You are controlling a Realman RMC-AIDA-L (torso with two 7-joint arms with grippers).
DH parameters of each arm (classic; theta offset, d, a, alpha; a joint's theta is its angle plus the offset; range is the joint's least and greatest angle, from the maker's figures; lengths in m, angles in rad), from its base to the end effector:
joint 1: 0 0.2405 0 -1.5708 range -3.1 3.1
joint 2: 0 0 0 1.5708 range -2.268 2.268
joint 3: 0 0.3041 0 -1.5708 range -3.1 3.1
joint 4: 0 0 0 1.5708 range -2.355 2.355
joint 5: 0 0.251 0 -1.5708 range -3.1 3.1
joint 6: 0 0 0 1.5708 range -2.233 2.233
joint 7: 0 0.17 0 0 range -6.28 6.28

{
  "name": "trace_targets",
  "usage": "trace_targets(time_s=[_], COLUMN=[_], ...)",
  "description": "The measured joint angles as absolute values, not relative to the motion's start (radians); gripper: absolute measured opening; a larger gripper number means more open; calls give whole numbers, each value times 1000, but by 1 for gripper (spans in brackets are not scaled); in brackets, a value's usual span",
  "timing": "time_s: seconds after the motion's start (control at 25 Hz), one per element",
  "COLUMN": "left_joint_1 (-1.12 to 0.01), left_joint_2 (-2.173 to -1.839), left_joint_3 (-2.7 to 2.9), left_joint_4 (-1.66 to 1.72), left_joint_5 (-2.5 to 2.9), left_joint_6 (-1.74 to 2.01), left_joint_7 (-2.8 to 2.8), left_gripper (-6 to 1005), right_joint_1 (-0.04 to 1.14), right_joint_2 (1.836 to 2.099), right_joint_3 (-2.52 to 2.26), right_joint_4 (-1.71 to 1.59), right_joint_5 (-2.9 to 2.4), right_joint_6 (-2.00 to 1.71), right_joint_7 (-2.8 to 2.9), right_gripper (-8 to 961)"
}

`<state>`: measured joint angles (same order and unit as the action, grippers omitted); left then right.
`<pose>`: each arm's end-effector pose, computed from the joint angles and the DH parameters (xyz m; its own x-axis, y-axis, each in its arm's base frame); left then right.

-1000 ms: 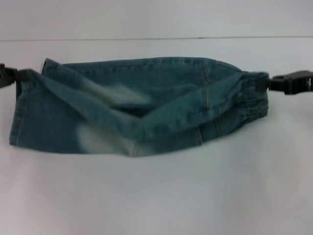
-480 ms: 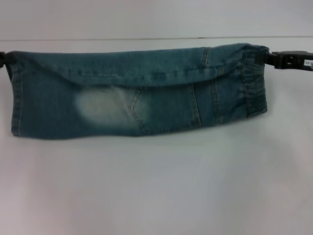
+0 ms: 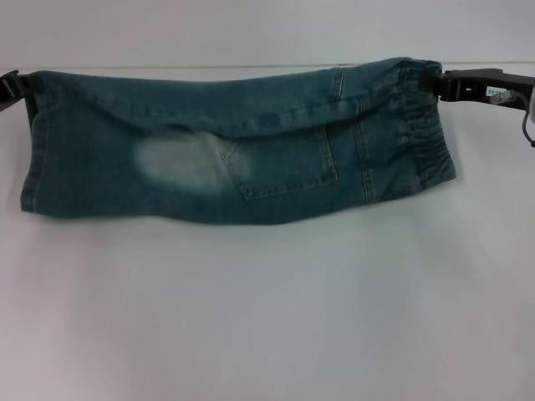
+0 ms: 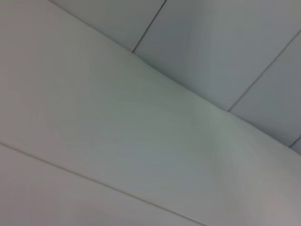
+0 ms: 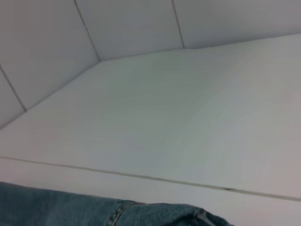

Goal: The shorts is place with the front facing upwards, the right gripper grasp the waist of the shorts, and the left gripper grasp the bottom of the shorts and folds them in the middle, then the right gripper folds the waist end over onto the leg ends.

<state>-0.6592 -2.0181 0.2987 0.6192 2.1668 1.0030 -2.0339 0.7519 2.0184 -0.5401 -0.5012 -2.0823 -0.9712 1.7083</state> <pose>-0.3869 0.4928 0.0515 0.2151 0.5469 0.8091 0.9764 -0.1047 -0.1888 0.3222 0.5199 -0.0115 0.6000 -0.5241 -0.6045 -0.7962 -0.4651 -0.3870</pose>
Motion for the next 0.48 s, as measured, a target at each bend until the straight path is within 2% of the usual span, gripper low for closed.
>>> trace_targets(time_s=[0.4,0.48], left_joint_1=[-681,-687], left_joint_2=[-2033,-2039], left_joint_3=[418,433], left_joint_4=[615,614], left_joint_5=[2166,2165], left_joint_6=[877,851], left_joint_7=[-2021,-2004], left_gripper=[112,114], right_joint_1=[772,774], right_joint_2=[2036,2036], right_joint_3=[-551,-562], right_joint_4=[-479,-477], right_joint_5=[-2081,-2081], right_joint_6=[-894,-891], right_joint_7=[1676,1683], right_gripper=[43,71])
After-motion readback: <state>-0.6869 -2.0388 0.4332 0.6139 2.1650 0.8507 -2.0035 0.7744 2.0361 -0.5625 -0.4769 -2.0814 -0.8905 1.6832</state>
